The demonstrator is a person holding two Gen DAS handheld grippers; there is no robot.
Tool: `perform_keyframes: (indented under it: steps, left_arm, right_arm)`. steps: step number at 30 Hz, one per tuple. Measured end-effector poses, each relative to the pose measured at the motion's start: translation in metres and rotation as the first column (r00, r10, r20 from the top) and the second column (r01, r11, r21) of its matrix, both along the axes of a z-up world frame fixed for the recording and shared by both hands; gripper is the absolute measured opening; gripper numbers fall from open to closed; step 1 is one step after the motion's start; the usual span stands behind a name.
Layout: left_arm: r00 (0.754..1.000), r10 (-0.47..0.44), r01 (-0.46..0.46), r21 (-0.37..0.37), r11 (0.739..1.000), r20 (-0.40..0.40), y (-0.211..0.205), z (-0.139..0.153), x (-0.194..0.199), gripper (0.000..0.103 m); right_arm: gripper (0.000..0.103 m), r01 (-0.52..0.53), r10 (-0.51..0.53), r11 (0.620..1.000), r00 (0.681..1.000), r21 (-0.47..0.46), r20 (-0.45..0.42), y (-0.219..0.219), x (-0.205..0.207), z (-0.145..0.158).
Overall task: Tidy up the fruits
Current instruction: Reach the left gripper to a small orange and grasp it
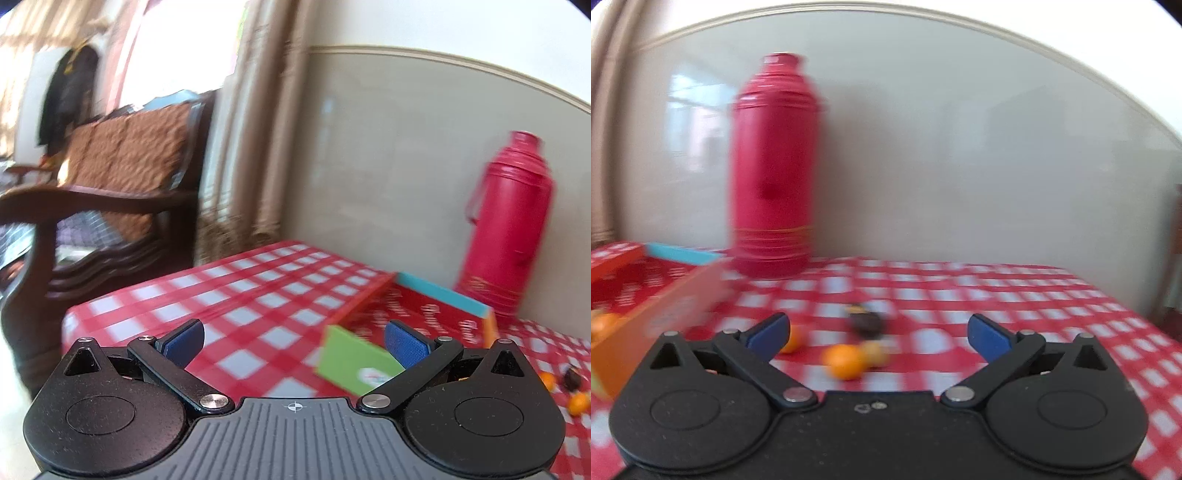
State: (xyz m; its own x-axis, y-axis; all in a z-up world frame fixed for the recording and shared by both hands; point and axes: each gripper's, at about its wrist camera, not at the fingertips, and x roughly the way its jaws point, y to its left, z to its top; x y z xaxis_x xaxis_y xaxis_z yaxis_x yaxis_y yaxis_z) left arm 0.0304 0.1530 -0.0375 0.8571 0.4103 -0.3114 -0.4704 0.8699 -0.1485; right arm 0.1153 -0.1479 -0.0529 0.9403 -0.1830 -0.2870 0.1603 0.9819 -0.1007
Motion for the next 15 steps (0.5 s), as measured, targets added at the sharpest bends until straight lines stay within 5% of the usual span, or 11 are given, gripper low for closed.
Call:
perform_keyframes:
  steps: [8,15]
  left_arm:
    - [0.963,-0.265,0.268,0.092,0.959,-0.038,-0.079,0.011,0.033,0.103]
    - [0.888,-0.448,0.459,0.137,0.878,-0.104,-0.156,0.017,0.076,0.103]
  right_arm:
    - [0.097,0.231,-0.230,0.972,0.973,-0.030,0.020,-0.045,-0.008,-0.007]
    - [0.097,0.376,-0.376,0.926,0.926,-0.032,0.015,-0.080,-0.014,-0.012]
